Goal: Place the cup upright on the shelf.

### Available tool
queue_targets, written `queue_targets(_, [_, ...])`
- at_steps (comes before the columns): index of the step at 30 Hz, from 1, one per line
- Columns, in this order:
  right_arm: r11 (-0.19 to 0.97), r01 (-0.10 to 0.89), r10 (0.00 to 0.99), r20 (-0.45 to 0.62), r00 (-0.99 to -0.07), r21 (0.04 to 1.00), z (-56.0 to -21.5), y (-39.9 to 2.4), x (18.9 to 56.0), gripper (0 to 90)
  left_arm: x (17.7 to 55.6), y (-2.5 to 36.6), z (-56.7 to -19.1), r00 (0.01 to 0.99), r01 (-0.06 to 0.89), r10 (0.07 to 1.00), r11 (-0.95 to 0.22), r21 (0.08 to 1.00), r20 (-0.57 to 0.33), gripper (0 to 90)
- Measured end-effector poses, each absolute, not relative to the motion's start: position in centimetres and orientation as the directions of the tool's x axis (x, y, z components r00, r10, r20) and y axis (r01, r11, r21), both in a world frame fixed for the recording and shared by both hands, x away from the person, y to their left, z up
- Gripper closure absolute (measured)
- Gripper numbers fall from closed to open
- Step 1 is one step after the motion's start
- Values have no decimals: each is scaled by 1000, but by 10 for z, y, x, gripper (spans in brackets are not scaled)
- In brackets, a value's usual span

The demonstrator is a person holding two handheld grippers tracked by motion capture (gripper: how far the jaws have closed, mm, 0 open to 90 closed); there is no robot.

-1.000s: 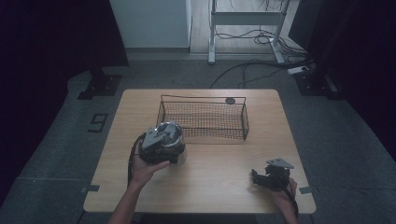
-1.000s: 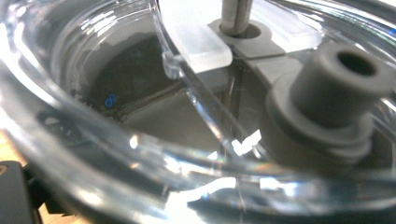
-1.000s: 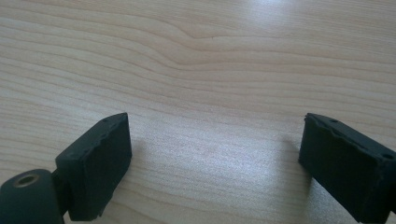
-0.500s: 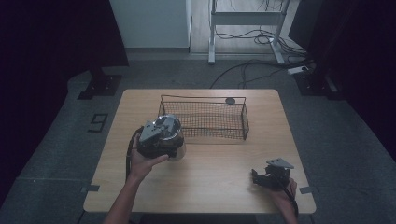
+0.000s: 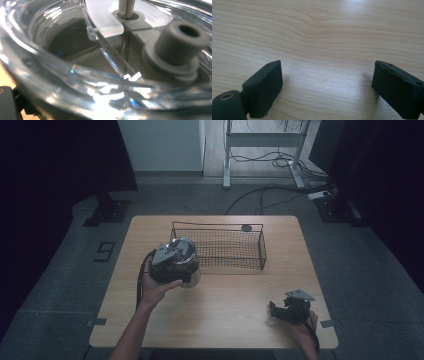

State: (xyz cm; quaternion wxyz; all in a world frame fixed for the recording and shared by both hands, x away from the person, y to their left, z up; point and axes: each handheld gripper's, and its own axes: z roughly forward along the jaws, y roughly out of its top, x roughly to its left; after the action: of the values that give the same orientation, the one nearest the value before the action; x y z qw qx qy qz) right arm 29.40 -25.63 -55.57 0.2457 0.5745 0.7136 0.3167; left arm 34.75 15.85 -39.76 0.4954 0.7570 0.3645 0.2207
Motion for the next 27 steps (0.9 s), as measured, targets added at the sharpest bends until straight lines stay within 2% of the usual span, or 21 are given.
queue_targets(27, [137, 666, 976, 13, -216, 733, -555, -257, 294, 99, 368, 150, -375, 643, 305, 766, -253, 918, -3, 36])
